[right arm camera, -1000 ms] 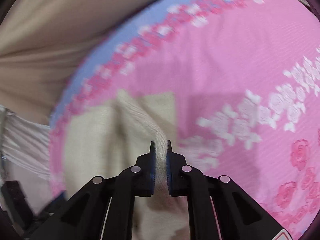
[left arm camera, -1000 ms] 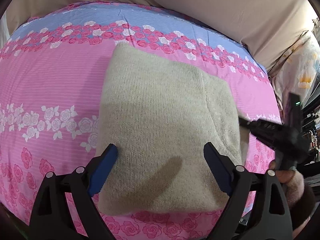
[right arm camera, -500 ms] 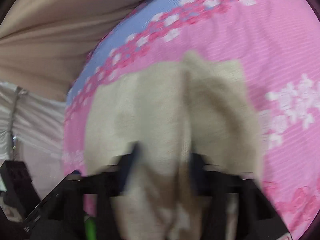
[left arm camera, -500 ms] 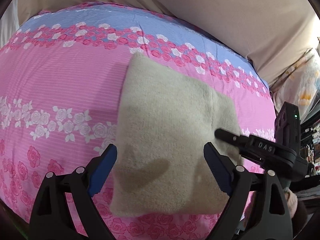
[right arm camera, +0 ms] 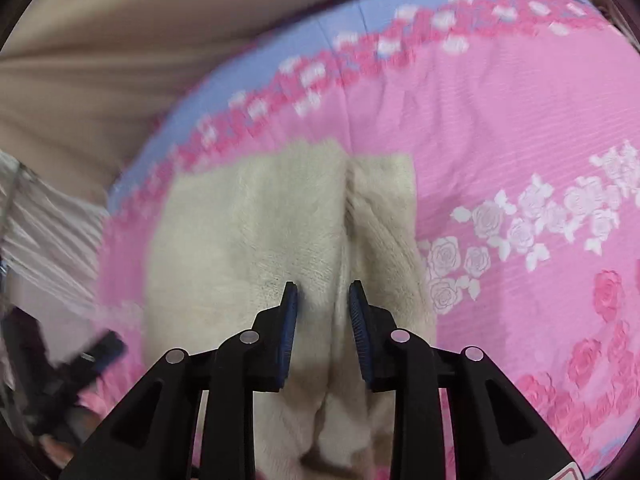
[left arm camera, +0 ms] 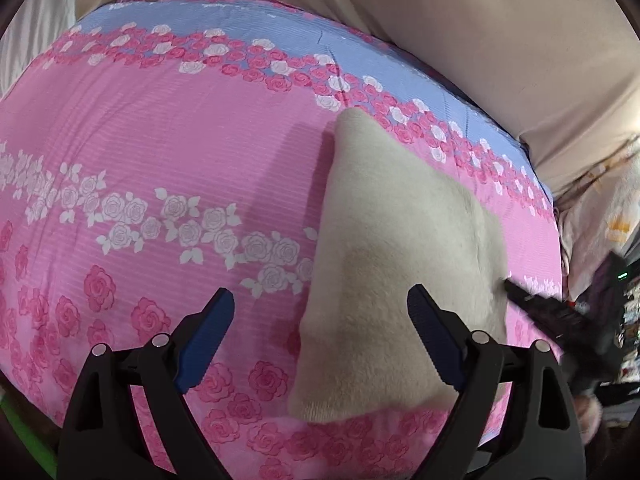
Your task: Fold small clothes
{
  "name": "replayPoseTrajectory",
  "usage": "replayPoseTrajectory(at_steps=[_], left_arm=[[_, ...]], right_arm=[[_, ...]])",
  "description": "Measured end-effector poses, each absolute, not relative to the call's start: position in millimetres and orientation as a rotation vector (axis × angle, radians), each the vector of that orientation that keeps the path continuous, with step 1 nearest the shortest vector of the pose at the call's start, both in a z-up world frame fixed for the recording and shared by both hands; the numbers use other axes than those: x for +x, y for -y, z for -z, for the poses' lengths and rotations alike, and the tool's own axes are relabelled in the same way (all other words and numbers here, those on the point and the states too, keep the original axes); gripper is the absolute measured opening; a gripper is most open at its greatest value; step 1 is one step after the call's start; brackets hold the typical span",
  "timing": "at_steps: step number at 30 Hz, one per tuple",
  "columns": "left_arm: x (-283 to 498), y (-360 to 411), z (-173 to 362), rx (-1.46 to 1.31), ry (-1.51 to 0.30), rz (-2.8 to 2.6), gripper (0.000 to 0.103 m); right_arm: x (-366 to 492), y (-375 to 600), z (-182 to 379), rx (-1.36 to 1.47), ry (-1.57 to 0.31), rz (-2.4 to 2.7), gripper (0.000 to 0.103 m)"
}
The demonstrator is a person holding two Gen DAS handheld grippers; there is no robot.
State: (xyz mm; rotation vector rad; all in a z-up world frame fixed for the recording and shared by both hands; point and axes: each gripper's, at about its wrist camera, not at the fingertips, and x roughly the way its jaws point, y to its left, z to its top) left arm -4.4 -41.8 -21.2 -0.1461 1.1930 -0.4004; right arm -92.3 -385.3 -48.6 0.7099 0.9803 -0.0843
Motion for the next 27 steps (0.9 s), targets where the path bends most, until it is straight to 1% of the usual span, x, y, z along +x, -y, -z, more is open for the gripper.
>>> replayPoseTrajectory(at_steps=[3, 6, 7, 8, 10, 12, 13, 14, 15, 16, 17, 19, 21, 23, 24, 25, 26, 27], left_arm=[[-20, 40, 21, -0.047, -1.24, 0.543, 0.086], [-45, 38, 21, 0.096, -1.243, 0.642, 0.086], [-53, 39, 25, 0.146, -1.242, 0.669, 0.086], [-62, 40, 31, 0.212, -1.234, 0.68, 0.086], [-72, 46, 43, 0.279, -1.217, 0.688, 0.086], [-75, 53, 55, 0.288, -1.22, 0.703, 0.086], [-75, 58, 61, 0.291, -1.218, 0.712, 0.085], [-74, 63, 67, 0.3, -1.201, 0.722, 0.074], [-71, 66, 73, 0.315, -1.192, 0.713, 0.046], [-65, 68, 81, 0.319, -1.22, 0.699, 0.031], [-57, 66, 87, 0.275, -1.272, 0.692, 0.023], [-45, 46, 76, 0.109, -1.295, 0.666, 0.02], [-47, 35, 63, 0.116, -1.258, 0.644, 0.02], [-49, 32, 69, 0.134, -1.285, 0.627, 0.02], [-49, 32, 82, 0.16, -1.321, 0.586, 0.02], [-49, 31, 94, 0.191, -1.362, 0.544, 0.019], [-49, 28, 98, 0.195, -1.375, 0.525, 0.011], [-49, 23, 90, 0.187, -1.35, 0.517, 0.012]], right_arm=[[-106, 370, 23, 0.649, -1.003, 0.011, 0.027], [-118, 356, 31, 0.612, -1.091, -0.01, 0.027], [-127, 350, 39, 0.615, -1.116, -0.007, 0.03], [-132, 348, 44, 0.633, -1.133, -0.009, 0.04], [-145, 342, 61, 0.714, -1.161, -0.02, 0.05], [-147, 336, 75, 0.786, -1.165, -0.054, 0.053], [-145, 334, 79, 0.795, -1.164, -0.067, 0.057], [-142, 330, 83, 0.787, -1.169, -0.076, 0.056], [-138, 326, 87, 0.762, -1.189, -0.075, 0.052], [-132, 322, 91, 0.744, -1.21, -0.074, 0.02], [-132, 321, 86, 0.759, -1.202, -0.084, 0.016], [-136, 323, 61, 0.778, -1.111, -0.116, 0.015], [-140, 323, 46, 0.744, -1.077, -0.108, 0.015], [-138, 324, 65, 0.701, -1.135, -0.066, 0.015], [-138, 323, 94, 0.637, -1.214, -0.003, 0.015], [-139, 325, 112, 0.612, -1.26, 0.021, 0.012], [-142, 328, 125, 0.654, -1.26, 0.002, 0.011], [-147, 334, 121, 0.725, -1.233, 0.004, 0.011]])
